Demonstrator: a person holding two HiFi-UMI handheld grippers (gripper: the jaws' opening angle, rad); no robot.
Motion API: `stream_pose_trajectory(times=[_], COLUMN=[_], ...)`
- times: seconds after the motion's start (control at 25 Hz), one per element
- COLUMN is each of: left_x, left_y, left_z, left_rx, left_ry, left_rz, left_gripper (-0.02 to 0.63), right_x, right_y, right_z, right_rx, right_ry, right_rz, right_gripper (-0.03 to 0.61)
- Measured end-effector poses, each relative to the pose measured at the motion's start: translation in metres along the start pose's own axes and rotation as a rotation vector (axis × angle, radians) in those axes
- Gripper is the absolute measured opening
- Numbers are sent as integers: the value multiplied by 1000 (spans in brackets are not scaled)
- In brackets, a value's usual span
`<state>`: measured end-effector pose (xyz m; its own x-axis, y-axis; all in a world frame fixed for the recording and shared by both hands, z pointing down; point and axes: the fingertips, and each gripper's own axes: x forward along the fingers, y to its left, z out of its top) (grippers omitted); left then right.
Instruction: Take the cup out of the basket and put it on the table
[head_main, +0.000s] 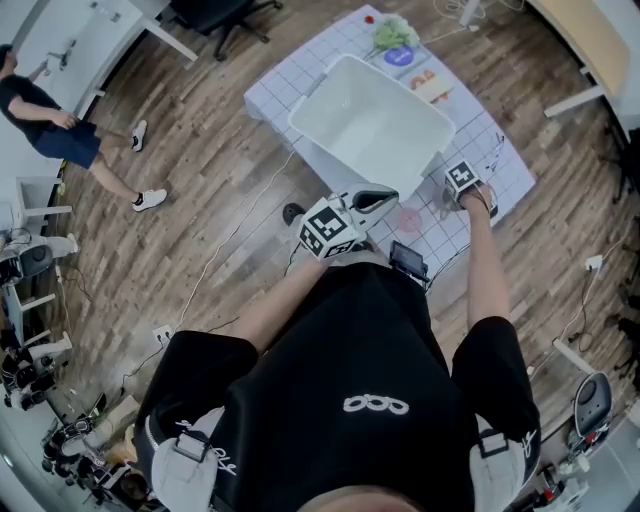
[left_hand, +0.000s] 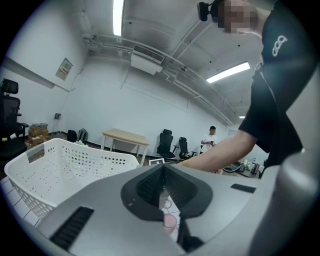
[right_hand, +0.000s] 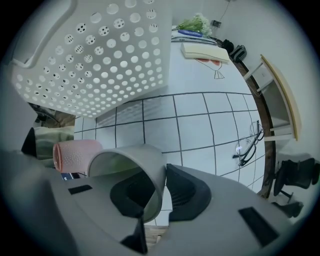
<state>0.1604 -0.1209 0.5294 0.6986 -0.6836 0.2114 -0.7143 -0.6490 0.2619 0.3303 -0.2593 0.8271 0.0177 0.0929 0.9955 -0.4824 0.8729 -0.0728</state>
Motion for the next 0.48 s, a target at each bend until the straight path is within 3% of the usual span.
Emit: stream_pose_trajectory(times=[0.16, 0.48], left_x=[-4, -10], left_y=[2, 1], left_z=[0, 0], left_rx=[2, 4], left_ry=[0, 0], left_rz=[0, -25], left_gripper=[8, 8], right_x=[-6, -45], right_y=[8, 10], right_z=[1, 7], right_rx=[43, 78], right_ry=[-40, -152], right_rz=[36, -9], right_gripper=[51, 67])
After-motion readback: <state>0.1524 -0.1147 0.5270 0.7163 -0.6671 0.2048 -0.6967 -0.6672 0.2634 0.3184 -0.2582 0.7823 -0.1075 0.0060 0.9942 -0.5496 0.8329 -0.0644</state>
